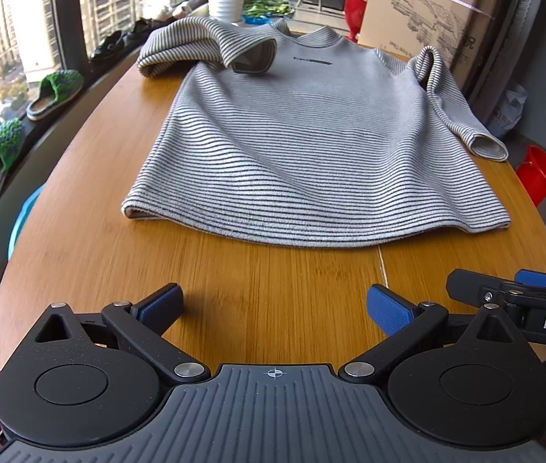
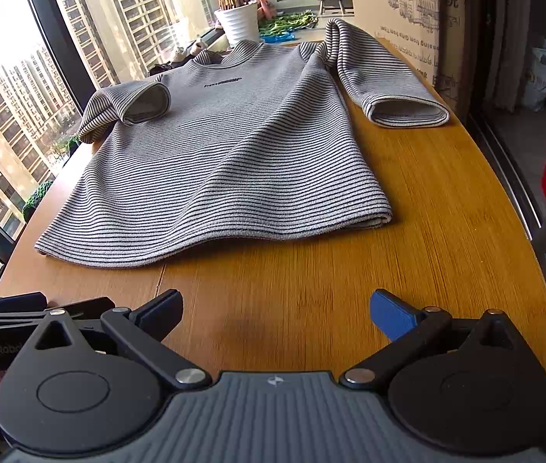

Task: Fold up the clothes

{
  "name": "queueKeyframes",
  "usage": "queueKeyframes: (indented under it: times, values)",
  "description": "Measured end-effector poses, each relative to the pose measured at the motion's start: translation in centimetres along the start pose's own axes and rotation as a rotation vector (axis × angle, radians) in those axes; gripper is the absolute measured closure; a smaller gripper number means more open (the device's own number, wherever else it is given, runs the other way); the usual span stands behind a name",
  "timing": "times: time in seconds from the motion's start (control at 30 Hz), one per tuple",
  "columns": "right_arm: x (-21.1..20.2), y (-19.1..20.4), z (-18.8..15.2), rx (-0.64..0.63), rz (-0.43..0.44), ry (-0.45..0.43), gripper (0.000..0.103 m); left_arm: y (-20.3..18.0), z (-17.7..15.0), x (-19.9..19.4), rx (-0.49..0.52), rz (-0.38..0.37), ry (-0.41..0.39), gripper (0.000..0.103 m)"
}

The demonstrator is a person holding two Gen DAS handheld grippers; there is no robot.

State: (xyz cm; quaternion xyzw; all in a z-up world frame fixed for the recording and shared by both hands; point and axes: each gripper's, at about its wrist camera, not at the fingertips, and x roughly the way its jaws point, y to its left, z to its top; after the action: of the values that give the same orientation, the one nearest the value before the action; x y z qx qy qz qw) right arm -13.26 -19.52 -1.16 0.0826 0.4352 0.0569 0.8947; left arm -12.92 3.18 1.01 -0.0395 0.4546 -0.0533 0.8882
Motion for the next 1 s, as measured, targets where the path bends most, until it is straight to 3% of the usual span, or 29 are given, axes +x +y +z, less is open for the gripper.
queueKeyframes:
  times: [0.7,0.9,1.0]
  values:
    - [-0.2,-0.3,0.0,0.000,0.006,-0.012,0.000,0.0,0.2,0.2,0.002,0.002,0.001,0.000]
    - [0.1,-1.3,0.4,-0.008,0.019,-0.045,0.000,0.6,2.0,0.3,-0.050,0.021,-0.067,0.000]
    - [0.5,-2.4,1.6,0.049,0.072,-0.046,0.000,0.4,3.1,0.5,-0.043,-0.007,-0.107,0.000]
